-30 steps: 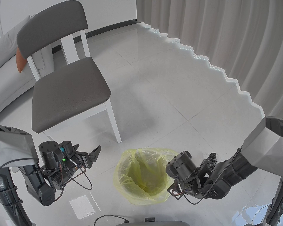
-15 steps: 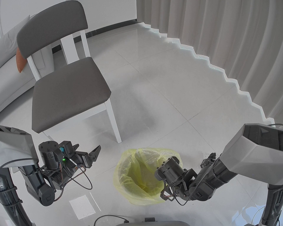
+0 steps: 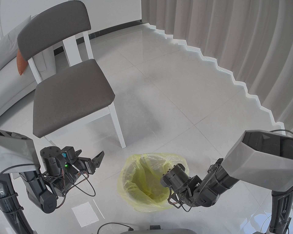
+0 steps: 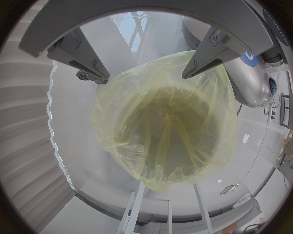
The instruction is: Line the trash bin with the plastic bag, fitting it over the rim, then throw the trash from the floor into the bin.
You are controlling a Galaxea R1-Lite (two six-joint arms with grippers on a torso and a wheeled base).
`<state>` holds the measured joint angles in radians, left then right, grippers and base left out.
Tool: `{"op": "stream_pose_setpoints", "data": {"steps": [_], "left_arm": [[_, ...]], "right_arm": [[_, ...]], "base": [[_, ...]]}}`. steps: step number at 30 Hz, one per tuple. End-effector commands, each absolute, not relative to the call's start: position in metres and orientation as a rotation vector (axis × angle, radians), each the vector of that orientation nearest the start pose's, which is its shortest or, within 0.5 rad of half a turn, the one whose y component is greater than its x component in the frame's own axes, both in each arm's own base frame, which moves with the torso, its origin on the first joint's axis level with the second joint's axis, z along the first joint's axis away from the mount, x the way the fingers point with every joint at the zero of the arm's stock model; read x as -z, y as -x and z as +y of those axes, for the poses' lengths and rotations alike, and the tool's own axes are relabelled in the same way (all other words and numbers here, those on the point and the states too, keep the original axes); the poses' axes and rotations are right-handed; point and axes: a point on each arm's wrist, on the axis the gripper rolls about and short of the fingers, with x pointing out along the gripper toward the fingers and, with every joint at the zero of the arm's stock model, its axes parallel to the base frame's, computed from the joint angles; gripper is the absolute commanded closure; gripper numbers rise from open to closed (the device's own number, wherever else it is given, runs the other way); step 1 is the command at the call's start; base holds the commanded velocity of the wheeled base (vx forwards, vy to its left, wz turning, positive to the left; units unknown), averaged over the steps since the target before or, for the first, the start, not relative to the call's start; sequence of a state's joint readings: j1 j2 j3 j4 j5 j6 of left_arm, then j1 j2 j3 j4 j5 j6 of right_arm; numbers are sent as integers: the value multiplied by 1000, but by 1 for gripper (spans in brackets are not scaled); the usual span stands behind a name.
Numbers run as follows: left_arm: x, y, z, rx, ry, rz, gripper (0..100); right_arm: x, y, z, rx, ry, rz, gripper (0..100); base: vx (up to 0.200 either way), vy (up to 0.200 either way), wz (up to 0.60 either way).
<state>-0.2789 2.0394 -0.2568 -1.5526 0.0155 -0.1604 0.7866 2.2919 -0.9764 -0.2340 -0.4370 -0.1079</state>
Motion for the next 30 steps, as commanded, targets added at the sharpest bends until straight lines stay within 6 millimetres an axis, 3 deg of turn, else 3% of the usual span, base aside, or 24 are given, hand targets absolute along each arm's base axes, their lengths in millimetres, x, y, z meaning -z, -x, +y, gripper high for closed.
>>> {"op": "stream_pose_setpoints", "data": {"steps": [1,14,24,30], "left_arm": [[-60,-264,-73,235,129,224,0],[-65,-264,-72,226,129,206,0],[-70,-259,-77,208,123,186,0],[-71,-258,-77,208,124,183,0]], "right_arm": [[16,-264,250,-363,722,882,100],[8,-261,247,-363,725,877,100],[-34,-235,225,-381,791,909,100],[-48,-230,221,-385,792,884,100]], "base": [[0,0,0],[0,0,0],[0,0,0],[0,0,0]]}}
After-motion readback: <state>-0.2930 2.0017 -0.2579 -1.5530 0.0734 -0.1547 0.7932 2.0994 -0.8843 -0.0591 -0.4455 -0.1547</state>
